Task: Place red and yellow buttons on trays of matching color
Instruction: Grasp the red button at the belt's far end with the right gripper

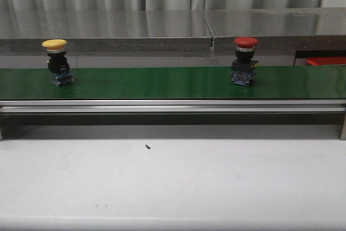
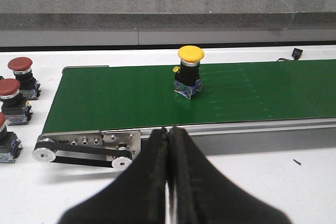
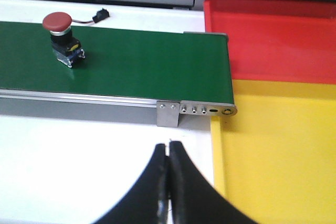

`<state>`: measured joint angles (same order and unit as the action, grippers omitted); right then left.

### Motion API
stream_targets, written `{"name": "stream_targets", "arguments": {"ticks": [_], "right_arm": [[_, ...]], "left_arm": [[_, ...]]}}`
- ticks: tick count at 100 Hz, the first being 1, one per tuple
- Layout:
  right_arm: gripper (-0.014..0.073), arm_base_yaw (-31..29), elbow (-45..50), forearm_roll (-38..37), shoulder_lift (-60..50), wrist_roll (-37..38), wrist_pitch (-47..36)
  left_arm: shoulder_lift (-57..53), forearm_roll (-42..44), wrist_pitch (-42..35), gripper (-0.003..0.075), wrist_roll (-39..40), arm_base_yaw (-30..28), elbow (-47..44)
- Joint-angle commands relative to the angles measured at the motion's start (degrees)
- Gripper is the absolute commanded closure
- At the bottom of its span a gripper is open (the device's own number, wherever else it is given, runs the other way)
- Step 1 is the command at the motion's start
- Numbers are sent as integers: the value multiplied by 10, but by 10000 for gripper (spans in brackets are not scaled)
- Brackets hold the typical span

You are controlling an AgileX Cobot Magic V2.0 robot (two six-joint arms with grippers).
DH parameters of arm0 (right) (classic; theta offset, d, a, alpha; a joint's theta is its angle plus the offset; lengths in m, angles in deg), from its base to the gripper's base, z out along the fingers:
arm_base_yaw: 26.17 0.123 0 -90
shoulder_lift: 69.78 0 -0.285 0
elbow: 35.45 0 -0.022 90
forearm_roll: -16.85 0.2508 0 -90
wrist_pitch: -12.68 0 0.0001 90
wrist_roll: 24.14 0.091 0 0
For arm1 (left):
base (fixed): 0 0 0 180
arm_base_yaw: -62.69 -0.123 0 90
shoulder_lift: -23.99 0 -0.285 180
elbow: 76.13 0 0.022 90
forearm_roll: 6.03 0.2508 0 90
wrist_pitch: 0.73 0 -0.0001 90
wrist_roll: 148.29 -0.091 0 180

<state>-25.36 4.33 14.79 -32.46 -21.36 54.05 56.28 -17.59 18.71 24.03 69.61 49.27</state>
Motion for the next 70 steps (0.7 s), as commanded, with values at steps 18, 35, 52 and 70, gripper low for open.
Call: {"name": "stream_targets", "arguments": {"ticks": [18, 35, 52, 70], "right_arm": [[692, 1, -102, 4, 162, 2, -30], [525, 1, -103, 17, 243, 1, -35], [10, 1, -103, 33, 280, 1, -54], [-1, 1, -116, 33, 306, 0, -81]], "left_arm": [[2, -8, -49, 739, 1, 4, 16], [2, -8, -49, 739, 1, 4, 16], [2, -8, -49, 739, 1, 4, 16], [2, -8, -49, 739, 1, 4, 16]]}}
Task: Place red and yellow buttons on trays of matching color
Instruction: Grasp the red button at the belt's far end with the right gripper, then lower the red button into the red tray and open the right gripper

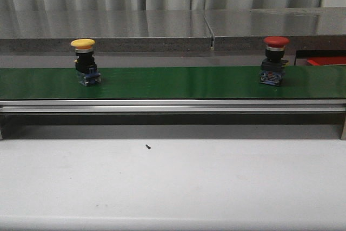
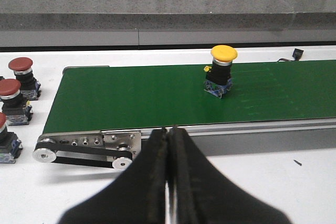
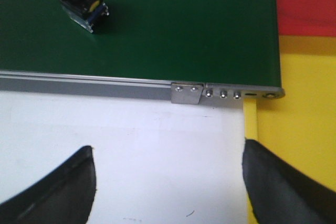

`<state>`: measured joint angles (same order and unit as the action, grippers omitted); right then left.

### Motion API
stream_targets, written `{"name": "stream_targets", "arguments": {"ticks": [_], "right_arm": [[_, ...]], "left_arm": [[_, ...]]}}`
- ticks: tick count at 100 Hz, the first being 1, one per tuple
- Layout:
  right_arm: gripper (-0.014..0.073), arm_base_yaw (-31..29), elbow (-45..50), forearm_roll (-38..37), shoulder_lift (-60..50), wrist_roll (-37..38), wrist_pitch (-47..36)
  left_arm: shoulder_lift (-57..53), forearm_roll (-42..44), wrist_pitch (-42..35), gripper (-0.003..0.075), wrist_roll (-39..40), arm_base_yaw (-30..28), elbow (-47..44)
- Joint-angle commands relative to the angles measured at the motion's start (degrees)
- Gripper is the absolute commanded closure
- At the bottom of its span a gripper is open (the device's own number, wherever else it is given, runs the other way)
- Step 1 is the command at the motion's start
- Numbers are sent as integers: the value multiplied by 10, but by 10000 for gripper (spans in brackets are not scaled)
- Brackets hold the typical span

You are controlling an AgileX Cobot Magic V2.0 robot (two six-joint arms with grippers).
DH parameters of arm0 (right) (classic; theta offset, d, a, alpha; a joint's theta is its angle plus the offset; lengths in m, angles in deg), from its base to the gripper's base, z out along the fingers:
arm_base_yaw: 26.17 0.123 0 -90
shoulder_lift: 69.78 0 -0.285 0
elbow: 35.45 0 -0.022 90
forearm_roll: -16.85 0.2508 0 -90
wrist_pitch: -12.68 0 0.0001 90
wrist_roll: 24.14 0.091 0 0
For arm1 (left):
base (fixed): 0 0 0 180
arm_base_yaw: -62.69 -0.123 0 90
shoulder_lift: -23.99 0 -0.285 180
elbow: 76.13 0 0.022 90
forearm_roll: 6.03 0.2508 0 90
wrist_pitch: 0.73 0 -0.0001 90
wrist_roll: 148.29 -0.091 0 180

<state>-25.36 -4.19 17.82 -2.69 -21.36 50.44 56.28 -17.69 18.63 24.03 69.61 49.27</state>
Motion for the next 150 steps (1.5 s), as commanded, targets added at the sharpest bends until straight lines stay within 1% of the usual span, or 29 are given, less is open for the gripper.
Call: {"name": "stream_targets", "arguments": {"ticks": [1, 16, 37, 45, 68, 79, 90, 95, 100, 107, 113, 114, 117, 122, 126, 137, 150], "right_arm": [[-1, 1, -34, 2, 10, -1, -44], [-1, 1, -84, 13, 71, -19, -35], [-1, 1, -176, 79, 180, -91, -12], [-1, 1, -210, 95, 220, -105, -7], [-1, 1, -299, 96, 319, -113, 22], [-1, 1, -328, 92, 356, -115, 16], [6, 1, -348, 68, 388, -115, 4], [30, -1, -356, 58, 401, -115, 7], [81, -5, -361, 55, 413, -115, 16], [195, -12, -366, 55, 423, -110, 26], [329, -19, -367, 55, 424, -106, 31], [329, -20, -367, 55, 424, -106, 31], [386, -24, -368, 55, 423, -106, 33], [438, -31, -373, 55, 421, -106, 36], [452, -37, -383, 55, 421, -106, 43], [452, -60, -419, 55, 421, -107, 63], [452, -108, -467, 55, 427, -108, 72]], "left_arm": [[2, -7, -48, 739, 1, 4, 16], [2, -7, -48, 739, 1, 4, 15], [2, -7, -48, 739, 1, 4, 15], [2, -7, -48, 739, 1, 4, 15], [2, -7, -48, 739, 1, 4, 15], [2, -7, -48, 739, 1, 4, 15], [2, -7, -48, 739, 1, 4, 15], [2, -7, -48, 739, 1, 4, 15], [2, -7, -48, 739, 1, 4, 15], [2, -7, -48, 739, 1, 4, 15], [2, -7, -48, 739, 1, 4, 15], [2, -7, -48, 739, 1, 4, 15], [2, -7, -48, 739, 1, 4, 15], [2, -7, -48, 739, 1, 4, 15], [2, -7, -48, 739, 1, 4, 15], [2, -7, -48, 739, 1, 4, 14], [2, -7, -48, 739, 1, 4, 14]]}}
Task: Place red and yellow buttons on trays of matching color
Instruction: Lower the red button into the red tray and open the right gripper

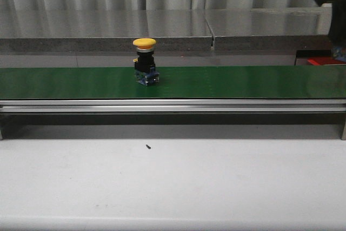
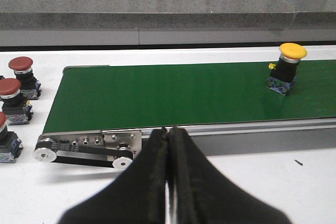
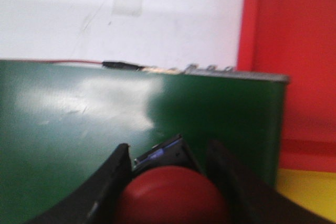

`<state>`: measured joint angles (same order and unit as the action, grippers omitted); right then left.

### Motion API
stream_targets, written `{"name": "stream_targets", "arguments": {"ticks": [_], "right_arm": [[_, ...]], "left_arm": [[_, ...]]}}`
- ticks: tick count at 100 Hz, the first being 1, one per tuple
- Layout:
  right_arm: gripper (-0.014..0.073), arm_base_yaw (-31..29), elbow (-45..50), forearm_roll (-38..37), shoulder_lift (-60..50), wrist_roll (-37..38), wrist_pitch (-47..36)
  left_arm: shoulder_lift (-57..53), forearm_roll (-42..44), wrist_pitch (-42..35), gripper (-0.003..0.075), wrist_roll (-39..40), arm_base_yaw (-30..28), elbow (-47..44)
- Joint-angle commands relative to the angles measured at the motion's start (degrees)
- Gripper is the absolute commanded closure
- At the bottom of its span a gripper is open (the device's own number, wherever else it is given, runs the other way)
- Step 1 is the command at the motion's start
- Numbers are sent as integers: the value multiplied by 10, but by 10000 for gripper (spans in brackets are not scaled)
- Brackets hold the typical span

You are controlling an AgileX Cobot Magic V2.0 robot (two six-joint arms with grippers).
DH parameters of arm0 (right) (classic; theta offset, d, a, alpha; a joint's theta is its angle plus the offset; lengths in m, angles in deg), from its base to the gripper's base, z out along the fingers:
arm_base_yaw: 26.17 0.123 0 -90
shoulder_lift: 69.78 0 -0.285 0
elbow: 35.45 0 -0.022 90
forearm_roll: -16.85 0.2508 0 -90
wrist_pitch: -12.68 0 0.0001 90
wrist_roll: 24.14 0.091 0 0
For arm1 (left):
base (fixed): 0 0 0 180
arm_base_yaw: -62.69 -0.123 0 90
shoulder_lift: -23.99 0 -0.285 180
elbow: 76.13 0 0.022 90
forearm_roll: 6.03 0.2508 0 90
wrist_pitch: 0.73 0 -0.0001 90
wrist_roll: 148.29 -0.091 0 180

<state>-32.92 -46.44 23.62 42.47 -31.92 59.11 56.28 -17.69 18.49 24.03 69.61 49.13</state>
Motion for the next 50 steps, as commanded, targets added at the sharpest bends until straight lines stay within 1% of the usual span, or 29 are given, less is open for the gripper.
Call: {"name": "stream_targets", "arguments": {"ticks": [1, 12, 27, 39, 50], "right_arm": [[452, -35, -49, -3, -23, -2, -15], [452, -84, -94, -3, 7, -5, -14], [452, -128, -147, -3, 62, -12, 10], [452, -146, -186, -2, 110, -18, 14], [452, -149, -215, -1, 145, -19, 14]], "left_arm": [[2, -7, -47, 739, 1, 4, 16], [2, -7, -47, 739, 1, 4, 16], [2, -7, -47, 739, 1, 4, 16], [2, -7, -47, 739, 1, 4, 16], [2, -7, -47, 739, 1, 4, 16]]}}
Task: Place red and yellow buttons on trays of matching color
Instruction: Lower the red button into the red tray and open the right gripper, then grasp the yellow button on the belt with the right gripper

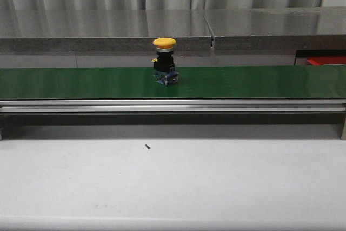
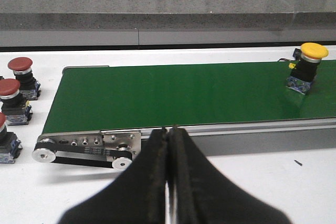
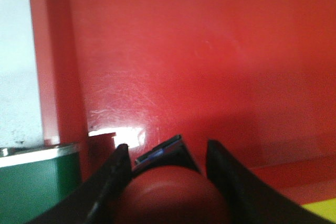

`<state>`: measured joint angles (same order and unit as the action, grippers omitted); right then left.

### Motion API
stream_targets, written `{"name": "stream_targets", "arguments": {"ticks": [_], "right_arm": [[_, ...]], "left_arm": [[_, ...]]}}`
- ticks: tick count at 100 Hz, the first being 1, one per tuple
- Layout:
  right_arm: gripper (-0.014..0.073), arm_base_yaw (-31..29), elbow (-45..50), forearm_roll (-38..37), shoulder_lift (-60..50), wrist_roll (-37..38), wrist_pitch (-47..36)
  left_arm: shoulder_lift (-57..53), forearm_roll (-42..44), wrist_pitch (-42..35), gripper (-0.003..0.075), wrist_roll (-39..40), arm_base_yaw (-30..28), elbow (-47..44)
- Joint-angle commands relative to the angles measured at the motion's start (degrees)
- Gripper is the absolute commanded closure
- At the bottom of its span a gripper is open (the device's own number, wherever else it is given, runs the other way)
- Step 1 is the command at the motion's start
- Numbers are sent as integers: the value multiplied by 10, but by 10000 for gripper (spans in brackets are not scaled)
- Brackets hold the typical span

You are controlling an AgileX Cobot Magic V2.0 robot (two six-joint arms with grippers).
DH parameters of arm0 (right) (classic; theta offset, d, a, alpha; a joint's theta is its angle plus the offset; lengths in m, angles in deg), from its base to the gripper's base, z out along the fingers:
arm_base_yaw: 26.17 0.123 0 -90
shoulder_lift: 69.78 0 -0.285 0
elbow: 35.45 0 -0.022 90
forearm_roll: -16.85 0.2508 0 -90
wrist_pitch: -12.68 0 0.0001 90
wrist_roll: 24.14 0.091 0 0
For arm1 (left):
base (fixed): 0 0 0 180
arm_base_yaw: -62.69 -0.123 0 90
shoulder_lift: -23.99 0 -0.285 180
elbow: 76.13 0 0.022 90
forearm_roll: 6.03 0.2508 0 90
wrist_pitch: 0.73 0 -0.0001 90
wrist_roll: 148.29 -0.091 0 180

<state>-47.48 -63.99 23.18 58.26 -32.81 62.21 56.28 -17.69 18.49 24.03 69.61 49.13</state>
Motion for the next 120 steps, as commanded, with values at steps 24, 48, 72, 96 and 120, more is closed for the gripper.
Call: {"name": "stream_targets", "arguments": {"ticks": [24, 48, 72, 96, 120], "right_arm": [[452, -3, -72, 18, 42, -11, -12], [452, -3, -72, 22, 60, -12, -18], [451, -3, -72, 22, 72, -12, -16], [184, -3, -72, 22, 71, -20, -16], [6, -3, -72, 21, 39, -22, -12]], "left_arm": [[2, -7, -47, 739, 1, 4, 16], [2, -7, -47, 739, 1, 4, 16], [2, -7, -47, 739, 1, 4, 16], [2, -7, -47, 739, 1, 4, 16], [2, -7, -47, 739, 1, 4, 16]]}}
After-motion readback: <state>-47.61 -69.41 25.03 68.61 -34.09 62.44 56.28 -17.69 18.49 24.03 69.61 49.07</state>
